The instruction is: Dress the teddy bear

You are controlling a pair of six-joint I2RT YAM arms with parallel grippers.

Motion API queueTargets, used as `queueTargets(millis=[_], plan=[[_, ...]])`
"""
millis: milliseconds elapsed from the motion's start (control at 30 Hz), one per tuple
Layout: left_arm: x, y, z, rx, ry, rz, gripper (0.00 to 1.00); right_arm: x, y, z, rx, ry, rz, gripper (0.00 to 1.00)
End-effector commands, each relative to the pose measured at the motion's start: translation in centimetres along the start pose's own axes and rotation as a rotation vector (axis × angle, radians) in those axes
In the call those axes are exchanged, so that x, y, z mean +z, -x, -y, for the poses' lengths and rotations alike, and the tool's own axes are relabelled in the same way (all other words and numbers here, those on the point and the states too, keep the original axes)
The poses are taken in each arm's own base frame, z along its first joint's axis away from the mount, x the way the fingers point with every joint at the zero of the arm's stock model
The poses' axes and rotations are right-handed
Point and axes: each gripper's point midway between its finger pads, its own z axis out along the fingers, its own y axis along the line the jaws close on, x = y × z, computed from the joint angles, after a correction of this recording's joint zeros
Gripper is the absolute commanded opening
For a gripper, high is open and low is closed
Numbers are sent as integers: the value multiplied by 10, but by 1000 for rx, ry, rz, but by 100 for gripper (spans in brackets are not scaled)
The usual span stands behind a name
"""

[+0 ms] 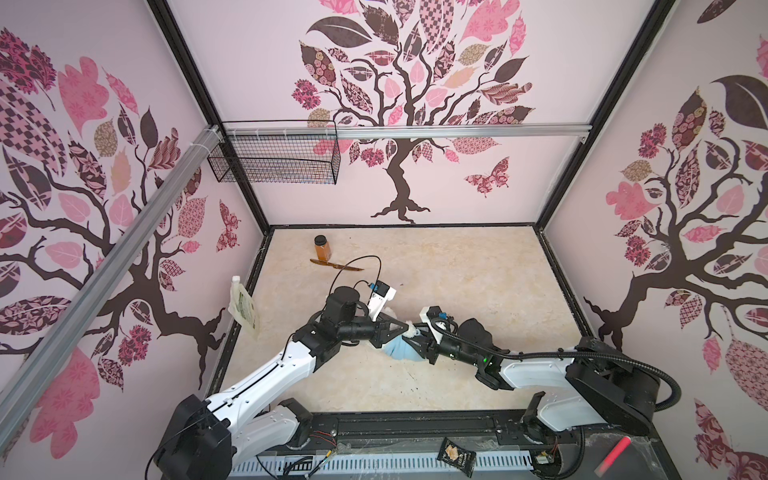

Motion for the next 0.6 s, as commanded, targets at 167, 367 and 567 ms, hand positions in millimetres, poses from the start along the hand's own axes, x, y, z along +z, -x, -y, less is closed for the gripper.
queueTargets(millis=[167,367,567], plan=[[-13,-2,-36,146,237,10,0,-14,-53,4,75,35,-207,39],[-22,-11,-63,151,388,-1,0,-15,-42,2,53,37,-187,34],[-7,-12,10,280,-6,26,0,-9,-23,-8,40,95,-149,17]])
